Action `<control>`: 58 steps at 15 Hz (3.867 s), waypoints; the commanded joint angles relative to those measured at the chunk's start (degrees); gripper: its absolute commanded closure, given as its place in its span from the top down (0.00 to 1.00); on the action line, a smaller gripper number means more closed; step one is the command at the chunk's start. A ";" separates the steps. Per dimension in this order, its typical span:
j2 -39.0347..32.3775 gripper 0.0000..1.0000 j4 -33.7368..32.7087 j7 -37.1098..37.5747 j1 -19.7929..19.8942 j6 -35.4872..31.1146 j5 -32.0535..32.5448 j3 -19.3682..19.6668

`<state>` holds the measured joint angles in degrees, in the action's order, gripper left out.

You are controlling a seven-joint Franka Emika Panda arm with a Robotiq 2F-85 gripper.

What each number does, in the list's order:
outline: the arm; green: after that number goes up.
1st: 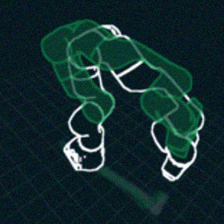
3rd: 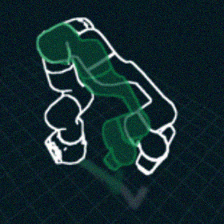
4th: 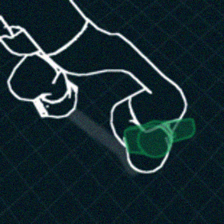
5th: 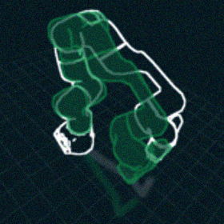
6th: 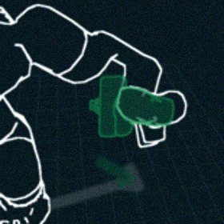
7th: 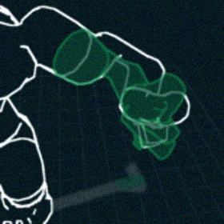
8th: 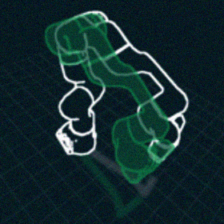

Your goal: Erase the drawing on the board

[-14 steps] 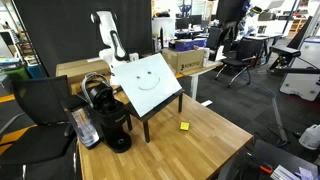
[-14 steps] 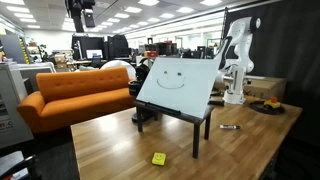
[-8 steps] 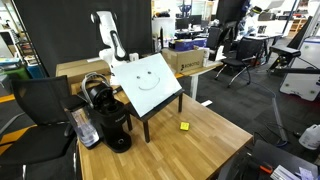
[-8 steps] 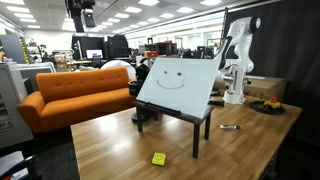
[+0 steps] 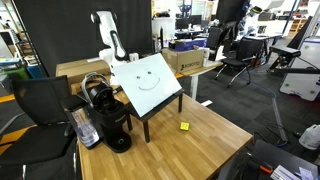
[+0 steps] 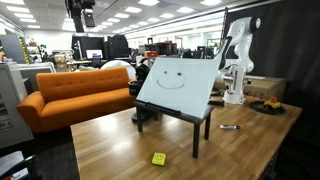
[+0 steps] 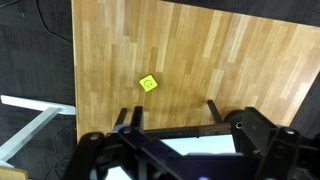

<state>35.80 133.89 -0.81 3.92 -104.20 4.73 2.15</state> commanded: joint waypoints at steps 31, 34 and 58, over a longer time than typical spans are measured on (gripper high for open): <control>-0.04 1.00 -0.11 0.13 -0.26 0.12 0.11 0.18; -0.04 1.00 -0.11 0.13 -0.26 0.12 0.11 0.18; -16.72 1.00 2.62 -18.83 1.18 -14.57 2.11 10.51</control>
<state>22.49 137.54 -15.12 4.33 -116.32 6.13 11.77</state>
